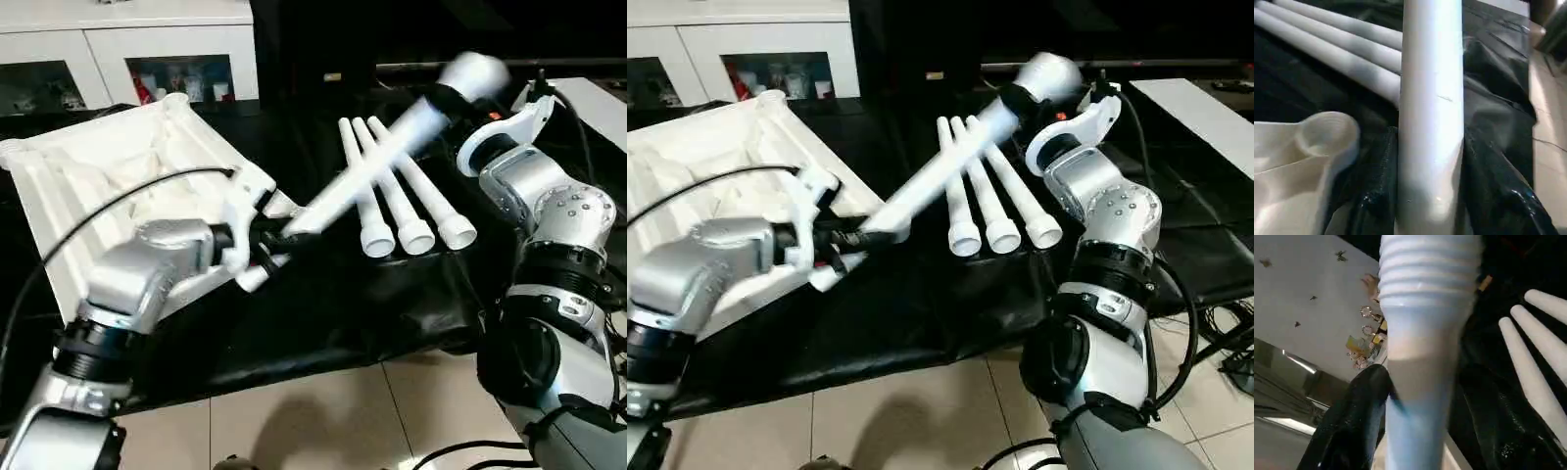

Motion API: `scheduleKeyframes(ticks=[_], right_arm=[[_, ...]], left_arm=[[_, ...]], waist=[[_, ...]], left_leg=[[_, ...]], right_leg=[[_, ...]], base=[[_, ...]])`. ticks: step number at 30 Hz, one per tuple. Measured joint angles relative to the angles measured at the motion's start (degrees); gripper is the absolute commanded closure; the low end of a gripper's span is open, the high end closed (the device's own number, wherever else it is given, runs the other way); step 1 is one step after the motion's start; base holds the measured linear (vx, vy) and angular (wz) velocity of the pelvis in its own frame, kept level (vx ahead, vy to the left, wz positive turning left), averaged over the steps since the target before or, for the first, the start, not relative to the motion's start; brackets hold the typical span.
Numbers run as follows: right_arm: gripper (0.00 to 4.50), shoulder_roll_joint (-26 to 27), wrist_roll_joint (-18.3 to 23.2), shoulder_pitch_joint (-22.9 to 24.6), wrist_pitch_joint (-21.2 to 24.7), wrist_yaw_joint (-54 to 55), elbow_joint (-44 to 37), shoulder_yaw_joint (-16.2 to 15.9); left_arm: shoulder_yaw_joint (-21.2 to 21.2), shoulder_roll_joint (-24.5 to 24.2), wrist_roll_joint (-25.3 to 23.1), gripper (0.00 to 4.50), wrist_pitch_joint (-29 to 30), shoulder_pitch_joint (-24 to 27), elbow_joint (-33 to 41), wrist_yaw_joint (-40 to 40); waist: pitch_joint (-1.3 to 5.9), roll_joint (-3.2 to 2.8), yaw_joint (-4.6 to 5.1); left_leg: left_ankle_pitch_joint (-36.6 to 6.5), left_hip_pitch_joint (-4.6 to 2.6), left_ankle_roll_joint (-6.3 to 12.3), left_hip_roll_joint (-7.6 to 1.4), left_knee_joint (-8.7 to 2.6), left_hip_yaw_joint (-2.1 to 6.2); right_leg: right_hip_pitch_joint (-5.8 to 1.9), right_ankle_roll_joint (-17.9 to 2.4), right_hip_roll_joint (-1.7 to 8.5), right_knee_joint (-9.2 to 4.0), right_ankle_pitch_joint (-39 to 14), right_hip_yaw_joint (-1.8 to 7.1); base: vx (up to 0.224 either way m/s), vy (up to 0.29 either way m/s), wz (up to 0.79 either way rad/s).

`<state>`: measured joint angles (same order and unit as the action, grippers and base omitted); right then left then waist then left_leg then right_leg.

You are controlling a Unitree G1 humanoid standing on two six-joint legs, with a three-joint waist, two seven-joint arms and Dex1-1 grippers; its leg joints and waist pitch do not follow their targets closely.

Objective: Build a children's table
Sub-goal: Insert table leg to table base

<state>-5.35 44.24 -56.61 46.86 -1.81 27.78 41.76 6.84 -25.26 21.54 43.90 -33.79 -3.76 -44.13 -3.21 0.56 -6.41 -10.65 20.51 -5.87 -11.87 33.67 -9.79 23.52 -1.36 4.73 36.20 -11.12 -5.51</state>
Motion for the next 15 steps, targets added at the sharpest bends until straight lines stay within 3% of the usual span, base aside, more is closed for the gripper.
scheduleKeyframes(ticks=[7, 10, 12, 13, 15], right_arm=[[0.96, -0.3, 0.9, 1.2, 1.5, -0.8, -0.1, -1.5], [0.61, -1.1, -0.7, 3.5, 1.9, -1.3, -1.8, -4.4], [0.61, -2.8, -4.3, 5.6, 0.5, -3.2, -3.6, -9.1], [0.61, -5.5, -10.7, 8.1, -3.6, -6.2, -6.4, -17.0], [0.61, -9.9, -19.4, 10.6, -11.0, -10.0, -9.5, -26.3]], left_arm=[[-1.5, -0.9, 0.1, 2.96, -0.3, -2.1, -2.1, -0.3], [-1.5, -1.6, -0.1, 2.96, -1.7, -2.8, -2.8, -0.7], [-1.4, -2.0, -0.7, 2.96, -2.4, -3.3, -3.7, -1.1], [-1.3, -3.0, -1.6, 2.96, -3.1, -3.7, -4.9, -1.3], [-1.4, -4.2, -3.1, 2.96, -4.1, -4.4, -6.7, -1.4]], waist=[[0.0, -0.01, -0.07], [0.0, -0.01, -0.17], [0.0, -0.01, -0.24], [-0.02, -0.03, -0.22], [-0.06, -0.1, -0.2]], left_leg=[[0.0, 0.03, 0.0, 0.0, 0.04, 0.03], [0.0, 0.05, 0.01, 0.0, 0.06, 0.05], [0.0, 0.07, 0.01, 0.01, 0.08, 0.06], [0.0, 0.11, 0.0, 0.0, 0.1, 0.08], [0.0, 0.36, 0.0, 0.0, 0.17, 0.12]], right_leg=[[0.0, 0.0, -0.01, 0.0, 0.0, 0.0], [-0.02, 0.0, -0.01, -0.01, 0.0, -0.01], [-0.02, 0.0, -0.01, -0.02, 0.0, -0.01], [-0.02, 0.0, -0.02, -0.02, 0.0, -0.03], [0.0, 0.1, -0.02, -0.03, 0.0, -0.05]], base=[[0.0, 0.0, 0.0], [0.0, 0.0, 0.0], [0.0, 0.0, 0.0], [0.0, 0.0, 0.0], [0.0, 0.0, 0.0]])
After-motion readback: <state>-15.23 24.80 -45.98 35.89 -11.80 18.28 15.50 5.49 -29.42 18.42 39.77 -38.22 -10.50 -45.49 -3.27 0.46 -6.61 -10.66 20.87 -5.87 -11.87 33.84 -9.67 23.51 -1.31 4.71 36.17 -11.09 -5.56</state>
